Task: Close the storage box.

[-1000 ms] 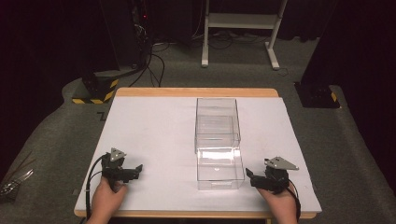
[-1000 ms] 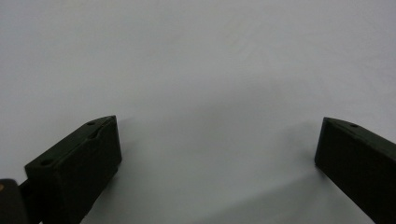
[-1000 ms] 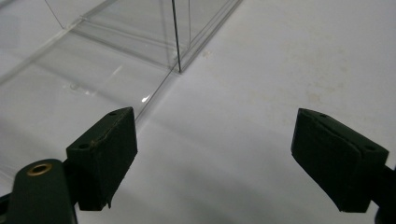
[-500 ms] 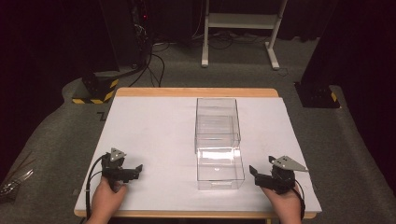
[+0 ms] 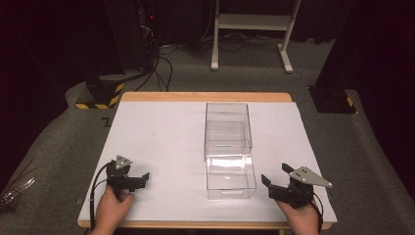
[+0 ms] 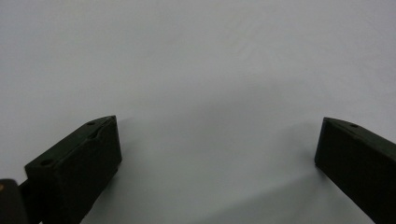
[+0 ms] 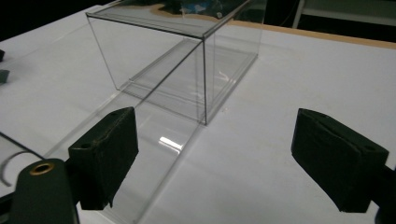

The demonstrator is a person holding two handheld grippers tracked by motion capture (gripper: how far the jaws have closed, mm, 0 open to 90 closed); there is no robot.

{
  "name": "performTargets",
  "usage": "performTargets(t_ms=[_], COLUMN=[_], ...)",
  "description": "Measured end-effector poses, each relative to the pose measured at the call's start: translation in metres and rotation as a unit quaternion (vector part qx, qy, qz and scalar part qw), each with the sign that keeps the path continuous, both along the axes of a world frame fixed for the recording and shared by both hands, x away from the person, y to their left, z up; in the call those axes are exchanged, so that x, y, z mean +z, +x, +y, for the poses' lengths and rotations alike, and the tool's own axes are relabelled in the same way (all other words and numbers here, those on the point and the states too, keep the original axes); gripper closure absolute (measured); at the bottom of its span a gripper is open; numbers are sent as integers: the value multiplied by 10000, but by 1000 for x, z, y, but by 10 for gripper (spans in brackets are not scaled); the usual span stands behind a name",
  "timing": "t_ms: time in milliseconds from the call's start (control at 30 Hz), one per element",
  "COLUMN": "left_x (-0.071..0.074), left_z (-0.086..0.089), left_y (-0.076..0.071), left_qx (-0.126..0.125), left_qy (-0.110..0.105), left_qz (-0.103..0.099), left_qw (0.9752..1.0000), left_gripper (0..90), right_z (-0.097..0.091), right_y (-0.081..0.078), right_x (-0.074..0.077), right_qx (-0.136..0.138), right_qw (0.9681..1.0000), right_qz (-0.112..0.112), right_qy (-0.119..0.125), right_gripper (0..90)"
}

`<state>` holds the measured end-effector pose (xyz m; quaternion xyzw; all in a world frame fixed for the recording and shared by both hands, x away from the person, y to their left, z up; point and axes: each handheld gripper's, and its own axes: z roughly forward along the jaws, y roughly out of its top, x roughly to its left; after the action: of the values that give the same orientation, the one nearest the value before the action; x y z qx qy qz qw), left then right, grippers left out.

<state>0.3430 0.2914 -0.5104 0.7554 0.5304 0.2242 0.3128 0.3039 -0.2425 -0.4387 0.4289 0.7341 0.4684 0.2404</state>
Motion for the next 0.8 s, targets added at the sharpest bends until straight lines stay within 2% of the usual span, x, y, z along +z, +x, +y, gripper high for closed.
performTargets(t_ms=[367, 467, 800], left_x=[0, 0, 0], left_z=[0, 0, 0], left_y=[0, 0, 0], left_qx=[2, 6, 7], left_qy=[-2, -10, -7], left_qz=[0, -1, -3], left_qw=[10000, 10000, 10000], left_gripper=[6, 6, 6], right_z=[12, 15, 21], right_y=[-14, -17, -18], right_x=[2, -1, -7], right_qx=[310, 452, 612], right_qw=[9994, 9988, 9979], right_qz=[-64, -4, 113], right_qy=[147, 193, 178], right_gripper=[156, 159, 165])
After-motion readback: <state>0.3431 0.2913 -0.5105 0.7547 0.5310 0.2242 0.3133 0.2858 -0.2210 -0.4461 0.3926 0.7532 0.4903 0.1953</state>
